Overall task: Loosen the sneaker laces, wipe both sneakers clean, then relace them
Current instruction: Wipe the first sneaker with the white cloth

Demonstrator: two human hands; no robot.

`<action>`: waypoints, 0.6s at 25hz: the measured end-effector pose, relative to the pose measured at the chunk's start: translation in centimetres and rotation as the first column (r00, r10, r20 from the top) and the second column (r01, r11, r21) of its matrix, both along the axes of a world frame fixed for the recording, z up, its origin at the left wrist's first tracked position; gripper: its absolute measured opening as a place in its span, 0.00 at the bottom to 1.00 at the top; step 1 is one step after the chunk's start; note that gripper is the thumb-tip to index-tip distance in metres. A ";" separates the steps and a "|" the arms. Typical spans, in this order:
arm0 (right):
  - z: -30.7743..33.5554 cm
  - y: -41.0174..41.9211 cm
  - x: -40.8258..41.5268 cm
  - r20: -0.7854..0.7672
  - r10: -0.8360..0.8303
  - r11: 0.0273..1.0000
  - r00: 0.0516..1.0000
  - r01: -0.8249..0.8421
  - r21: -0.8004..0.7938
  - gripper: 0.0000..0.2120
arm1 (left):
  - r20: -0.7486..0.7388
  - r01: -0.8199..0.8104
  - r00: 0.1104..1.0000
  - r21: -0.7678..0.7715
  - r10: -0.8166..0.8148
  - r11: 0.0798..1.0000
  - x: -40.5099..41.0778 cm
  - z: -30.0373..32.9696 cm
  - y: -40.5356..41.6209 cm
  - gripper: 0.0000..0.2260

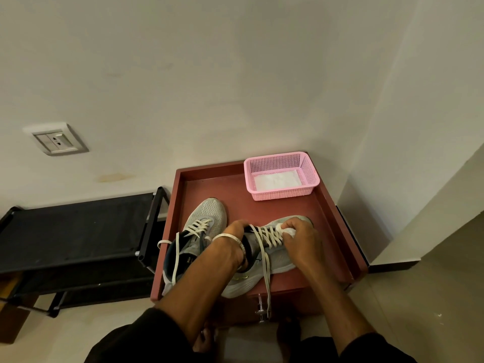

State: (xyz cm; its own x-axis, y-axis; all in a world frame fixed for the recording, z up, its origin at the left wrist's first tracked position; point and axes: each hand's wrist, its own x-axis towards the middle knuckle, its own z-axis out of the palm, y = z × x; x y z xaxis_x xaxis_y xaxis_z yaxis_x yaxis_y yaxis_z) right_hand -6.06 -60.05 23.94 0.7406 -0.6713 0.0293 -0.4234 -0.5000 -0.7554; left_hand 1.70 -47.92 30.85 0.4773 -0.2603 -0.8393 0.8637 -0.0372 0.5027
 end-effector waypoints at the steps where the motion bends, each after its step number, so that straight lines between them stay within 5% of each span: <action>1: 0.0 0.0 -0.1 -0.002 0.004 1.000 1.000 -0.004 0.002 0.10 | 0.006 -0.027 1.000 -0.033 0.027 0.999 0.1 -0.6 -0.4 0.14; 6: 1.0 -0.2 -0.4 0.078 -0.043 0.998 0.996 0.039 0.046 0.08 | 0.049 0.004 0.999 -0.170 0.005 0.985 -0.4 -0.8 -0.5 0.17; 11: 3.1 -0.3 -1.3 0.214 -0.116 0.988 0.970 0.091 0.122 0.05 | 0.255 0.118 0.966 -0.300 -0.040 0.947 -2.6 -2.0 0.6 0.16; 15: 3.3 -0.5 -1.4 0.225 -0.186 0.977 0.957 0.155 0.146 0.04 | 0.550 0.257 0.822 -0.125 -0.149 0.958 -3.9 -3.7 1.1 0.19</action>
